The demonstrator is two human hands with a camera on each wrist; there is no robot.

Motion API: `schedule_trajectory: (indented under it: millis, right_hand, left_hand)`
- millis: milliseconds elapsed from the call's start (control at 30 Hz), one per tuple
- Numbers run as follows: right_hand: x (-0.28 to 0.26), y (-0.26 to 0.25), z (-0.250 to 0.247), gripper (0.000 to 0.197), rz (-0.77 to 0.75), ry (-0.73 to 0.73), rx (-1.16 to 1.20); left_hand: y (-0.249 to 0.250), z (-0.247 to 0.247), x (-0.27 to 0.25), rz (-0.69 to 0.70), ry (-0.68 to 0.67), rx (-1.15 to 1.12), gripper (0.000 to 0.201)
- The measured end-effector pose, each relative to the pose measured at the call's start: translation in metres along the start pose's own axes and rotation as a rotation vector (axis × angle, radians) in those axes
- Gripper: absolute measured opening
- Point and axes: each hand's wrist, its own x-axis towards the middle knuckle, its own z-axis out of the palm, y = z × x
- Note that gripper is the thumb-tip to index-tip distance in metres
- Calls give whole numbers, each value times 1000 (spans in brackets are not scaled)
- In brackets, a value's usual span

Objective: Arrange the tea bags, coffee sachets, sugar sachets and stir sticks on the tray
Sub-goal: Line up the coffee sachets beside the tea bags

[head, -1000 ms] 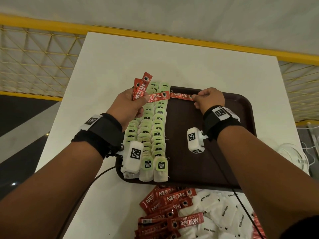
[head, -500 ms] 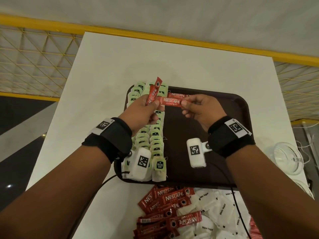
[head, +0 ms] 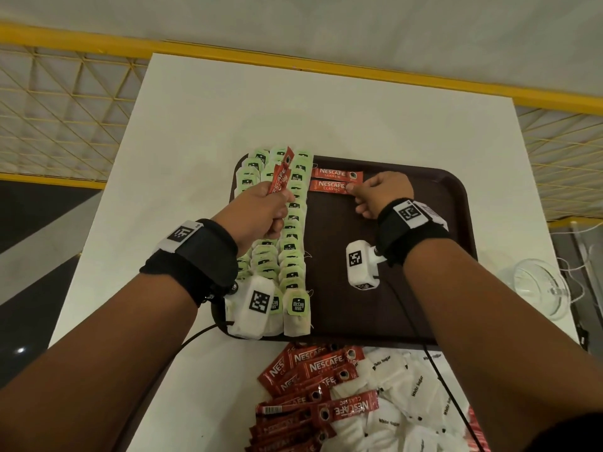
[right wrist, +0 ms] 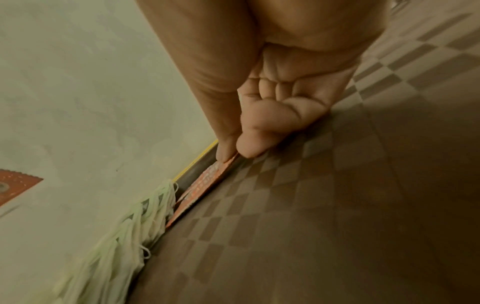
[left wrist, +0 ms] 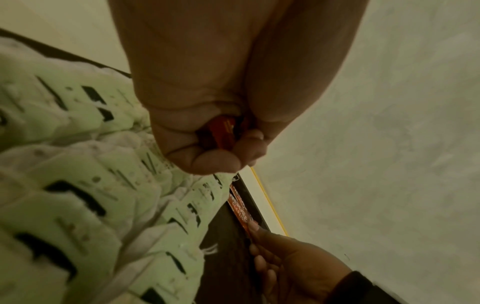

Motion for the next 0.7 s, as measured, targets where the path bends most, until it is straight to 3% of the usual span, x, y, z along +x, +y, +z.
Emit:
schedule_trajectory:
  millis: [200,300,333,400,467,533,600,700]
  right_hand:
    - [2,-2,-1,33,16,65,-114]
    - [-13,-9,-5,32,-236,196,-179]
    - [-20,-14,-6,30,-354,167,-179]
    - [-35,-24,-7,30,-524,-31,-120]
    - [-44,-31,-7,31,-614,-219,-119]
    - [-46,-31,-9,19,-669,-281,-171]
    - [-46,-26,-13,7,-636,-292,-133]
    - [-41,-7,-25,9,-494,-212,57]
  left_hand:
    - [-1,-5,-1,-1,-58,32,16]
    - [0,-4,-2,-7,-121,72,17]
    - [0,-3,-3,-14,-145,84,17]
    - [1,0,-3,-26,-196,102,15]
    - [2,4,-4,-33,-239,133,14]
    - [5,8,-5,-28,-265,166,14]
    - [6,10,-6,-17,-259,191,15]
    - [4,5,-6,2,-182,177,16]
